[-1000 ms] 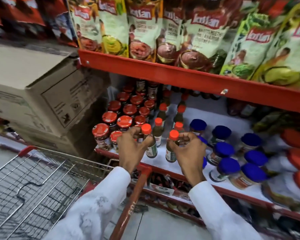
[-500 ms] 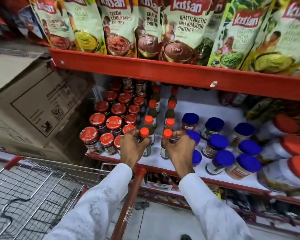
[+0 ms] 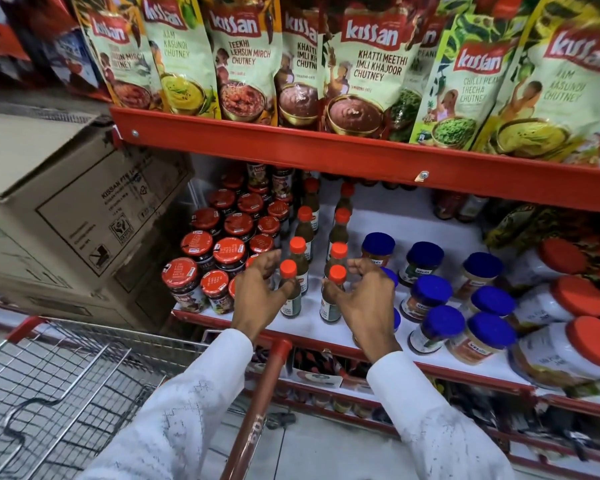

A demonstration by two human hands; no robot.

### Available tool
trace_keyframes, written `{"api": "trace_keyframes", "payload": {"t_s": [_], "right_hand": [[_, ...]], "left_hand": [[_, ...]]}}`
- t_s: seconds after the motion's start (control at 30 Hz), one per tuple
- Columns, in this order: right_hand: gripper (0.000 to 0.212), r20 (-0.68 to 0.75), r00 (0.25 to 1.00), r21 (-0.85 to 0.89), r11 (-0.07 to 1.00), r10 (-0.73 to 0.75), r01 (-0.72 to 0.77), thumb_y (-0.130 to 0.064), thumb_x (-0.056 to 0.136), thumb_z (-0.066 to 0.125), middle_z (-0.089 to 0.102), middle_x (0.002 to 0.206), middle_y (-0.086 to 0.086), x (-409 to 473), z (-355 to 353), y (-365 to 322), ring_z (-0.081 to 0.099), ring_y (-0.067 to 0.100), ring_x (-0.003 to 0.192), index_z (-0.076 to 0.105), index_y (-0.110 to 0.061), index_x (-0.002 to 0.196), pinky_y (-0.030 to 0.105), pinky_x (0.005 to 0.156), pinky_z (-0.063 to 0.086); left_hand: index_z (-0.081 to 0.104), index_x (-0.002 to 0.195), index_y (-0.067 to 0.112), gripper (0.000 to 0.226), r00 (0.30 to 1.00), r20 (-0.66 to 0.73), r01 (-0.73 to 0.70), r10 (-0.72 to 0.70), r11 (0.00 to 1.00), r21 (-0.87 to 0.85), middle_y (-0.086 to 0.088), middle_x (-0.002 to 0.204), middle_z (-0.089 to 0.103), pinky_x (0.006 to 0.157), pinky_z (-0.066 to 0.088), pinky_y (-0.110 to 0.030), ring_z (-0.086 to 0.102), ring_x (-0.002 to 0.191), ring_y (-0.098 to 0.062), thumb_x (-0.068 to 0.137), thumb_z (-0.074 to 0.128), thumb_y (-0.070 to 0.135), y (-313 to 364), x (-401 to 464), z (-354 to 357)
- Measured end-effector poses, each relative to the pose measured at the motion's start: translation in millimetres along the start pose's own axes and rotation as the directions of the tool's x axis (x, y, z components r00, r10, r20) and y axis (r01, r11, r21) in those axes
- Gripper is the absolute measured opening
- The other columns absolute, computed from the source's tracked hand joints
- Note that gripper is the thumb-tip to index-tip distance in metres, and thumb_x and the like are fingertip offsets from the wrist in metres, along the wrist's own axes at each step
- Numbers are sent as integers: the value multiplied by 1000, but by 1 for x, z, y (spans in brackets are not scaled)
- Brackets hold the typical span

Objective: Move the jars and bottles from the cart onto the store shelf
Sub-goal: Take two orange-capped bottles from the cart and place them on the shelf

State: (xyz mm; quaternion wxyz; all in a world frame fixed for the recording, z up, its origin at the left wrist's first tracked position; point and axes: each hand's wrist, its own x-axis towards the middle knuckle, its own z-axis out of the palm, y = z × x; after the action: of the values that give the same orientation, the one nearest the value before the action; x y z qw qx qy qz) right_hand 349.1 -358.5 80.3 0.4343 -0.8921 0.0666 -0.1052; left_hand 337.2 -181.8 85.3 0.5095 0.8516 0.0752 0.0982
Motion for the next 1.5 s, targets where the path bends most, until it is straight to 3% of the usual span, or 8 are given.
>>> {"api": "trace_keyframes", "payload": {"t_s": [0.17,0.33,0.5,0.6,0.7,0.8,0.9,1.5], "right_hand": [[29,60,998,4,1000,-9,9,-22,72,82,72,87,-7,5,-5,-6,67,10,74,68,-23,98,34,72,61],[35,142,990,53,999,-16,9,-15,73,79,74,96,-6,13,-8,-3,69,11,81,70,-21,106,34,79,60],[39,202,976,66,995,-87,75,-12,76,77,70,86,-10,14,-15,-3,59,-4,66,70,-22,113,10,67,50],[40,245,962,49,993,-116,107,-10,76,77,72,91,-9,17,-17,-2,58,-8,68,71,-21,114,1,64,45],[40,278,946,14,985,-168,171,-9,77,75,75,101,-3,20,-19,-3,59,-3,73,71,-20,115,12,77,50],[40,291,937,12,980,-191,196,-8,77,74,75,105,-2,22,-20,-2,65,6,83,71,-20,115,21,86,54],[39,300,934,2,979,-195,204,-7,79,73,74,108,-2,22,-21,-1,65,6,87,70,-20,116,12,81,48],[38,350,914,-12,974,-207,225,-10,79,74,73,107,-2,16,-26,-2,60,-1,80,70,-17,116,-7,65,39]], "left_hand": [[63,125,21,50,989,100,-106,104,994,10,8,120,70,95,56,-29,66,108,-5,79,69,0,1,5,-7],[70,114,19,39,984,120,-140,134,989,47,4,105,75,88,60,-32,71,94,-6,78,71,4,1,10,-7],[70,114,18,38,981,111,-168,159,982,82,3,100,76,85,59,-25,71,87,-6,78,73,6,0,9,-7],[70,115,15,38,979,104,-188,178,978,94,2,99,76,83,58,-18,68,83,1,78,73,4,1,9,-6],[70,115,13,38,979,97,-187,177,976,113,2,96,75,77,53,-5,63,77,11,78,73,4,3,10,-5],[70,114,14,38,984,93,-165,154,979,119,3,95,75,75,50,-2,64,76,8,78,73,5,4,10,-5],[71,113,14,37,986,87,-149,140,983,107,5,92,74,74,50,-1,65,76,6,77,74,6,5,10,-6],[71,113,10,37,979,118,-179,165,976,123,0,98,75,73,49,0,62,76,9,77,74,4,6,9,-8]]}}
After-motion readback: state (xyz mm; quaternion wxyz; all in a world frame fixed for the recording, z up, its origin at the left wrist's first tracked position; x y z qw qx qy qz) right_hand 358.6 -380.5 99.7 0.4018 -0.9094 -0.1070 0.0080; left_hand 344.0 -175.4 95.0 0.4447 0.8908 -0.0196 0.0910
